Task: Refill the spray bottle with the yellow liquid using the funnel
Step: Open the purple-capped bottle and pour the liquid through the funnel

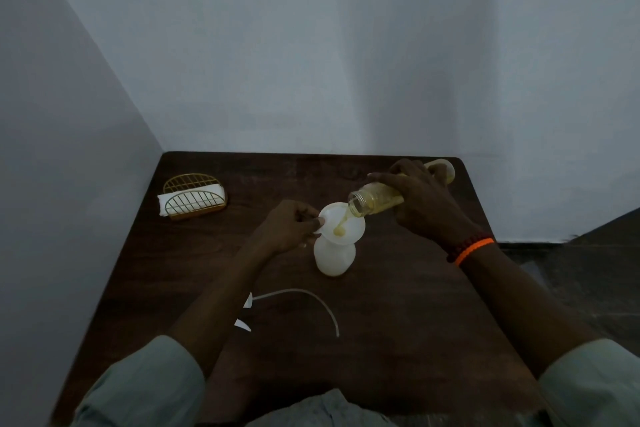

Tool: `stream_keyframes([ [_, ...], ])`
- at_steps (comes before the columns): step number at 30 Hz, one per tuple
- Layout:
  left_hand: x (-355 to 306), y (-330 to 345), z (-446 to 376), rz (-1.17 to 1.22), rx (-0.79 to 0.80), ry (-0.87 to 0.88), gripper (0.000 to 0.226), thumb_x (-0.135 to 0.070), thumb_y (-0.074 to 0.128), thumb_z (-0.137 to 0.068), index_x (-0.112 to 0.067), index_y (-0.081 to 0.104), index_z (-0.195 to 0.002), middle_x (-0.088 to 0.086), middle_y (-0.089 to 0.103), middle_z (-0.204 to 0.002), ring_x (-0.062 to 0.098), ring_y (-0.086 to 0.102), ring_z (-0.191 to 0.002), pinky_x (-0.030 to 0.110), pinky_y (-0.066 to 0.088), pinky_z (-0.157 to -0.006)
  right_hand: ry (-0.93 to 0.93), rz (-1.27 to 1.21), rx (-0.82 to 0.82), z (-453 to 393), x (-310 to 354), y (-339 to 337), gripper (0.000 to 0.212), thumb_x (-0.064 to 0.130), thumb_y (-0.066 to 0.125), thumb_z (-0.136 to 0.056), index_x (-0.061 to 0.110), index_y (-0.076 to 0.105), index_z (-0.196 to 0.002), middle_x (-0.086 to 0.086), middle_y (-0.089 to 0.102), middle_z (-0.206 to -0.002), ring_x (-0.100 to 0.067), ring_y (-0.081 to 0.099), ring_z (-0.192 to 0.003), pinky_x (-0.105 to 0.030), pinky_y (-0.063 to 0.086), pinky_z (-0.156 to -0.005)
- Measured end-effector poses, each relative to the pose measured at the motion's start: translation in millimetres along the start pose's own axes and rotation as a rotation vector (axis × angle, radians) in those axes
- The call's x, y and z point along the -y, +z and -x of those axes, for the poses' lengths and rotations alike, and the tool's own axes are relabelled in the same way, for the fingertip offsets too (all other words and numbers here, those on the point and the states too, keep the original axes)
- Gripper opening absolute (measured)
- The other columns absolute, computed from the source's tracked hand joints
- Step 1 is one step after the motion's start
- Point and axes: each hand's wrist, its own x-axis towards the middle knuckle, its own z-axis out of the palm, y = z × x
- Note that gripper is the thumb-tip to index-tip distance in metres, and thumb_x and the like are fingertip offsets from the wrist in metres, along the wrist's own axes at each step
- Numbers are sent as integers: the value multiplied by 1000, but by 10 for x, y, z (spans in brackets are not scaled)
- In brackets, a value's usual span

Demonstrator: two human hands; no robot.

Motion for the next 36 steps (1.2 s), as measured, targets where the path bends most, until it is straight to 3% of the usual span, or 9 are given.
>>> stream_keyframes([
  [21,-11,-5,3,-11,-2,2,18,-20,65,-95,-9,72,-109,7,76,-92,3,70,-65,23,58,-61,1,-1,-17,1,3,-50,70,16,73,-74,37,53,-138,1,52,-121,-19,45,-119,-37,20,-85],
  [26,-13,-10,-3,-5,-1,1,19,-21,66,-95,-9,72,-108,6,76,-90,6,71,-66,28,60,-64,-3,8,-13,-1,-3,-67,70,18,74,-74,38,52,-138,0,52,-121,-21,45,-118,-43,28,-88],
  [31,-12,-9,3,3,0,1,18,-20,66,-95,-9,73,-107,6,76,-89,10,72,-69,33,61,-67,-2,20,-16,-9,-8,-60,69,19,74,-74,38,53,-138,0,52,-122,-21,45,-119,-39,22,-85],
  [36,-11,-12,3,-1,6,2,18,-20,65,-95,-9,72,-107,8,76,-91,7,71,-66,30,60,-65,-4,18,-18,-8,-2,-61,69,20,74,-75,38,53,-137,0,52,-122,-21,45,-119,-40,24,-86],
])
